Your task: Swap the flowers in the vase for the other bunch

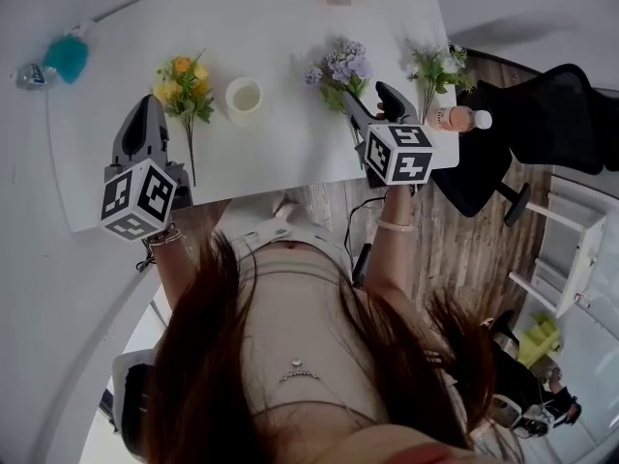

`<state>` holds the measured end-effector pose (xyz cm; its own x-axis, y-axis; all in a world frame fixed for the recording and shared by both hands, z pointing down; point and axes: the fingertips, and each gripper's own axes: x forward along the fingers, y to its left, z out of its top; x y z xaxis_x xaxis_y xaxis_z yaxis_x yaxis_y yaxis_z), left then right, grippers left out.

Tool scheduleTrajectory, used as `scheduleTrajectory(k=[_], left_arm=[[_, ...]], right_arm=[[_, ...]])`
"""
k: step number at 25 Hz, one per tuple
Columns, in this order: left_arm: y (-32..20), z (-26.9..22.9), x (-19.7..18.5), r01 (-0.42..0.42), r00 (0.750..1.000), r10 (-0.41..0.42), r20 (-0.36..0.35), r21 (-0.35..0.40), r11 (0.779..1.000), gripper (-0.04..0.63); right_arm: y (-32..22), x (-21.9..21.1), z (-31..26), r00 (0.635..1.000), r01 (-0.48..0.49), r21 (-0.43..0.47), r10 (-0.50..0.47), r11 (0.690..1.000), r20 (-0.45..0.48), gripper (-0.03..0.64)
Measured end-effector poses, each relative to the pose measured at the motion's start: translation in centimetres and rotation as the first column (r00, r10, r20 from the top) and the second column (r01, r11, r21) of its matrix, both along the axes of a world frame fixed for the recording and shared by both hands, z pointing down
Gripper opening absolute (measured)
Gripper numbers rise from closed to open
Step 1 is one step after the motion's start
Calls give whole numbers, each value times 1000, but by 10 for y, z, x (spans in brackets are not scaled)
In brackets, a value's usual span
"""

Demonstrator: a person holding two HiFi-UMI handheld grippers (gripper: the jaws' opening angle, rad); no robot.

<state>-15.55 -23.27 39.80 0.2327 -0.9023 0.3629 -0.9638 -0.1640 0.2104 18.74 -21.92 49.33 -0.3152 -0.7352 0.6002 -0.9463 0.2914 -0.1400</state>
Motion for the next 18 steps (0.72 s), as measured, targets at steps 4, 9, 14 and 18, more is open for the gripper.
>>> scheduleTrajectory(k=[4,9,14,18], left_arm=[[-11,5,-1,-5,1000,5,-10,-17,1000,3],[-23,11,-4,-4,1000,4,-10,-34,999,4],[-36,23,-4,-9,1000,8,-11,-60,998,3],[-40,33,-5,-11,1000,10,-16,-85,996,5]], right_arm=[[-9,-1,25,1000,9,-72,-10,997,-15,298],[-17,2,42,1000,-2,-119,-1,993,-28,311],[-27,2,58,999,7,-167,-14,986,-39,325],[-30,1,74,998,13,-222,-25,975,-51,336]])
